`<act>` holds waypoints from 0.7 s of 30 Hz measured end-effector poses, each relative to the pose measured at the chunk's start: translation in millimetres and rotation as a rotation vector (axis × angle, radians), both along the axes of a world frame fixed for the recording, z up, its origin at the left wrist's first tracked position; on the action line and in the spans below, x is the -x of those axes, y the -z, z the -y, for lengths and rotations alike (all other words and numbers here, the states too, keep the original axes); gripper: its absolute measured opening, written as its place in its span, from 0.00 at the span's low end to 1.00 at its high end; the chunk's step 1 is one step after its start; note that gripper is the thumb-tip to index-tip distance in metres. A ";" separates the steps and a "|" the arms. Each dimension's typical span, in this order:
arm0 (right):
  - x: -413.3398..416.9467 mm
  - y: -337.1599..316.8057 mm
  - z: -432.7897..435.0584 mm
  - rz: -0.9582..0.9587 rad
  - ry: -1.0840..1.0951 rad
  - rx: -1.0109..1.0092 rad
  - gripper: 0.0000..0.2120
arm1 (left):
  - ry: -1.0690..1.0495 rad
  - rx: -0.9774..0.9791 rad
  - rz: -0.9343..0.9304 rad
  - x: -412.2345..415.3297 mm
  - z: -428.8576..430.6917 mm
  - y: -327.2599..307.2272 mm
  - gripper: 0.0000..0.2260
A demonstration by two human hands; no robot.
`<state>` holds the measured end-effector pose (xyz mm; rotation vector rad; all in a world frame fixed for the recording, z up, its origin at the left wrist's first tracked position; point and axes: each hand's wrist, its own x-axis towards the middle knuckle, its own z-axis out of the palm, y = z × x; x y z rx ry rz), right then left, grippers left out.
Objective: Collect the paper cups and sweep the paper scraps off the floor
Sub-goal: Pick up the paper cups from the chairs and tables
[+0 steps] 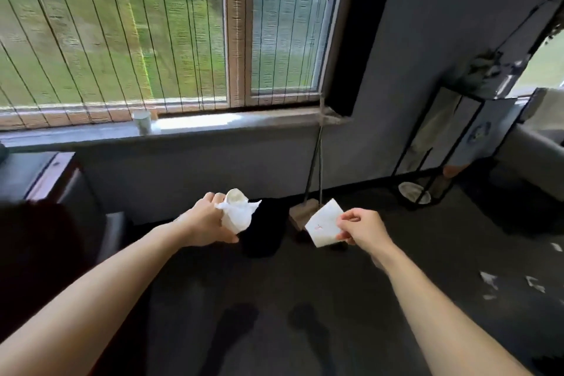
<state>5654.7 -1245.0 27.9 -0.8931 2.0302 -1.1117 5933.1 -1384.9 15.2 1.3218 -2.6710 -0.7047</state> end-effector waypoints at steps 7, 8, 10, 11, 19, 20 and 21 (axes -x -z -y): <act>68.2 12.2 154.3 -0.013 -0.182 -0.073 0.06 | -0.072 -0.133 -0.101 64.7 101.8 -5.9 0.18; 77.4 17.9 176.6 -0.019 -0.213 -0.087 0.06 | -0.091 -0.137 -0.083 73.6 116.6 -1.4 0.20; 96.7 31.9 223.0 -0.031 -0.271 -0.096 0.08 | -0.153 -0.161 -0.035 92.4 146.4 8.0 0.23; 106.2 37.7 245.8 -0.037 -0.301 -0.101 0.08 | -0.192 -0.186 -0.027 102.3 160.6 13.5 0.24; 175.2 81.7 400.2 -0.105 -0.540 -0.211 0.10 | -0.480 -0.376 -0.005 167.3 257.2 70.3 0.28; 179.6 91.6 417.5 -0.113 -0.565 -0.220 0.09 | -0.484 -0.386 0.000 173.0 266.3 79.1 0.26; 182.3 103.3 432.7 -0.119 -0.589 -0.229 0.08 | -0.488 -0.385 -0.002 178.1 275.2 88.4 0.23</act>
